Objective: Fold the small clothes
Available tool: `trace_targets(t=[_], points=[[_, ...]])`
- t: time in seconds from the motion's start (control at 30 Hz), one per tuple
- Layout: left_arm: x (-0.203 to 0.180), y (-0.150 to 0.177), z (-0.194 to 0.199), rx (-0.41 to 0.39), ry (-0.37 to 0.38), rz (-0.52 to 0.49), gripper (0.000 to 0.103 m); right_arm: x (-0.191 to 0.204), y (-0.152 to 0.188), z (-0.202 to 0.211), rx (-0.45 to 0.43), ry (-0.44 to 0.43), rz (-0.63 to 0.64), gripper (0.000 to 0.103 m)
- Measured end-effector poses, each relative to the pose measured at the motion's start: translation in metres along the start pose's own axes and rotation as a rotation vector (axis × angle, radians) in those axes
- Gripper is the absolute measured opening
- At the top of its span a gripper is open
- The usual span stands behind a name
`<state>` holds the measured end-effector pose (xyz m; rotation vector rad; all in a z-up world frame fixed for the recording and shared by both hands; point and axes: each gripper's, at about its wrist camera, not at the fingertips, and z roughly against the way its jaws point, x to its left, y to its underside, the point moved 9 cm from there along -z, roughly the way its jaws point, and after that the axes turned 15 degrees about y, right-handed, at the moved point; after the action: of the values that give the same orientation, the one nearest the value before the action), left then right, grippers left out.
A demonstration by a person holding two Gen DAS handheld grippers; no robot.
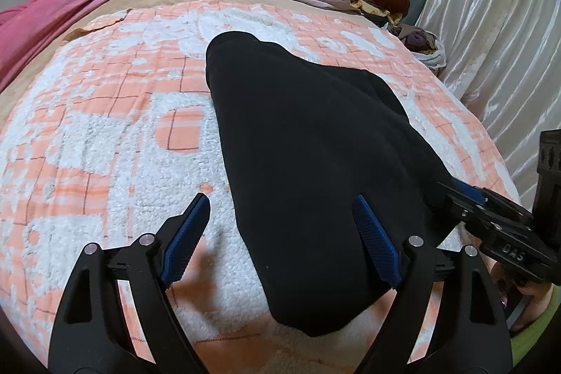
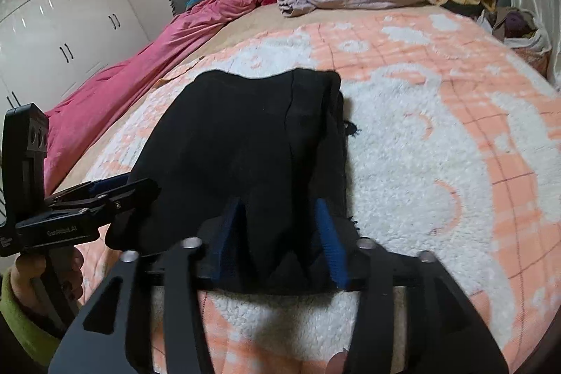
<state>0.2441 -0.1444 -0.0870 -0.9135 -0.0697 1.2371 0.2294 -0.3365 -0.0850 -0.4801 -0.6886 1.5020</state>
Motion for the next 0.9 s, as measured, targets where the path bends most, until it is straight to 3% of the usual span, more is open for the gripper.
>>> trace_targets(t=[0.17, 0.37, 0.63, 0.9], points=[[-0.002, 0.002, 0.009, -0.010, -0.005, -0.003, 0.077, -0.004, -0.006, 0.023, -0.071, 0.035, -0.007, 0.075], [-0.008, 0.006, 0.029, -0.035, -0.026, -0.026, 0.090, -0.006, -0.010, 0.055, -0.147, 0.062, -0.003, 0.094], [-0.011, 0.021, 0.066, -0.081, -0.071, -0.040, 0.093, 0.003, 0.001, 0.091, -0.215, 0.095, 0.035, 0.098], [-0.008, 0.047, 0.096, -0.100, -0.094, -0.037, 0.093, 0.009, 0.023, 0.101, -0.201, 0.128, 0.059, 0.098]])
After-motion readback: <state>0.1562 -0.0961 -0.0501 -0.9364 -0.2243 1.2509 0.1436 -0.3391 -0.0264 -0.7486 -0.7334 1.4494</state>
